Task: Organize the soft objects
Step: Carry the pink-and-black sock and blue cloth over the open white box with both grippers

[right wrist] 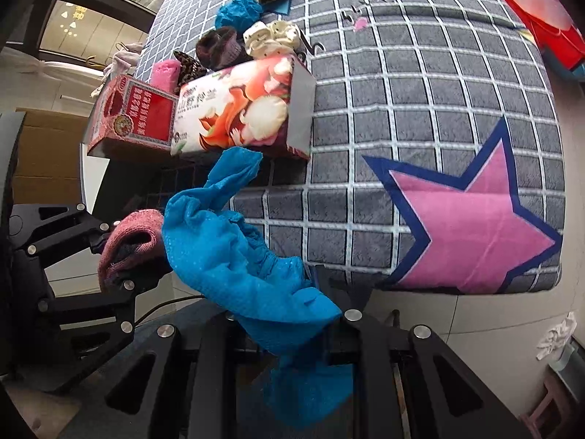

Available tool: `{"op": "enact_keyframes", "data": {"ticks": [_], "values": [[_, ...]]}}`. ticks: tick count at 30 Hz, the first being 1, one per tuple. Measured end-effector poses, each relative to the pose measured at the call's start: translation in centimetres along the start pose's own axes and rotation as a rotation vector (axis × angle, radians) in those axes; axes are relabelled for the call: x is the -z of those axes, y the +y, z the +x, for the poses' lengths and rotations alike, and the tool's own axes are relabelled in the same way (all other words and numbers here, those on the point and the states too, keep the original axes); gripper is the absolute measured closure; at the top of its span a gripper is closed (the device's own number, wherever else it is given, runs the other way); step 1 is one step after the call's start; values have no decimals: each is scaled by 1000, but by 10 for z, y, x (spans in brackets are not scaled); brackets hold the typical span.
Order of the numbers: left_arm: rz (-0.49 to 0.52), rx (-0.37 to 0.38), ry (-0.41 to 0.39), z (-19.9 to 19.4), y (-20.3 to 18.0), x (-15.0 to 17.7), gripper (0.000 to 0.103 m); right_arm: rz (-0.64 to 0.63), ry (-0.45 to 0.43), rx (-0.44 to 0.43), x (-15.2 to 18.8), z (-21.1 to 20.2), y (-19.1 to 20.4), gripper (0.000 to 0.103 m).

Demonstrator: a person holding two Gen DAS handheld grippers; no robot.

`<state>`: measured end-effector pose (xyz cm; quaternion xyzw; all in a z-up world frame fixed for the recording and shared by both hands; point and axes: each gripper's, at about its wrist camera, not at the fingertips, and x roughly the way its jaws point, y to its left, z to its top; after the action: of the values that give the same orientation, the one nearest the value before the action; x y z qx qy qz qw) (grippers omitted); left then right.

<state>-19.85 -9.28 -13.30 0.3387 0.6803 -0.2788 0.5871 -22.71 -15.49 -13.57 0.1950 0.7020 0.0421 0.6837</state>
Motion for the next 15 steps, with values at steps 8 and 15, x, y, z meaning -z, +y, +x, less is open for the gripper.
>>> {"op": "enact_keyframes", "data": {"ticks": [8, 15], "values": [[-11, 31, 15, 26, -5, 12, 77, 0, 63, 21, 20, 13, -2, 82], [-94, 50, -1, 33, 15, 26, 77, -34, 103, 40, 18, 23, 7, 82]]}}
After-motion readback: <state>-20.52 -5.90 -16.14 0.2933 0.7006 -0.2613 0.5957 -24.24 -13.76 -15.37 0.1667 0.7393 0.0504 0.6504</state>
